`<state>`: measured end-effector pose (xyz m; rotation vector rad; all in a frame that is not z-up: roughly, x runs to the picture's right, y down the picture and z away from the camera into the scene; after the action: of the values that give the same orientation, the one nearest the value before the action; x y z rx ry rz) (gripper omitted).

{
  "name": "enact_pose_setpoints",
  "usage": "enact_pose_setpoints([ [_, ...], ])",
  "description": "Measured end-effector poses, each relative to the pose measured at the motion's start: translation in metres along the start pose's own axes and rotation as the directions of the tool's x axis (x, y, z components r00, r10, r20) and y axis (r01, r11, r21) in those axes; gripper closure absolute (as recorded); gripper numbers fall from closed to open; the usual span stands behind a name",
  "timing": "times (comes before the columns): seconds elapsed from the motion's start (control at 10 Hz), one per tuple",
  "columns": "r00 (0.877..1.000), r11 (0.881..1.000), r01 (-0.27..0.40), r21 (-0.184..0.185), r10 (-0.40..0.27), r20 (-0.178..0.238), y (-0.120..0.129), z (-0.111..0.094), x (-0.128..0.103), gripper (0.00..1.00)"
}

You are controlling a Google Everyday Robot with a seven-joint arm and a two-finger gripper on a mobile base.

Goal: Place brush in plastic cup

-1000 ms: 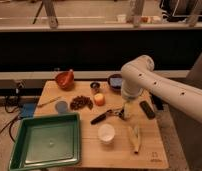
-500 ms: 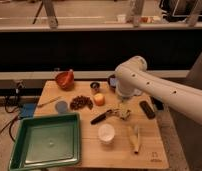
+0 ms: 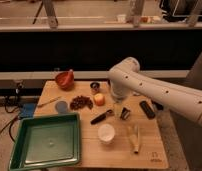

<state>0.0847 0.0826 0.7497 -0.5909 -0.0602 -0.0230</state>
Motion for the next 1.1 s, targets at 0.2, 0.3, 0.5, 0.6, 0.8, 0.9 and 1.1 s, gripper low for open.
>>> enact_pose_setpoints([
  [0.2,1.000,1.000,0.017,0.007,-0.017,-0.007,-0.002,0.002,-0.003,0.20],
  [0.3,1.000,1.000,0.019,0.007,-0.019,-0.006,-0.002,0.006,-0.010,0.20],
  [0.5,0.999,0.999,0.036,0.007,-0.036,-0.002,-0.003,0.012,-0.027,0.20],
  [0.6,0.999,0.999,0.043,0.009,-0.043,-0.006,-0.004,0.014,-0.028,0.20],
  [0.8,0.999,0.999,0.051,0.009,-0.051,-0.002,-0.003,0.017,-0.030,0.20],
  [0.9,0.998,0.998,0.063,0.013,-0.063,-0.002,-0.004,0.020,-0.034,0.20],
  [1.1,0.996,0.996,0.086,0.013,-0.086,0.003,-0.003,0.027,-0.044,0.20],
])
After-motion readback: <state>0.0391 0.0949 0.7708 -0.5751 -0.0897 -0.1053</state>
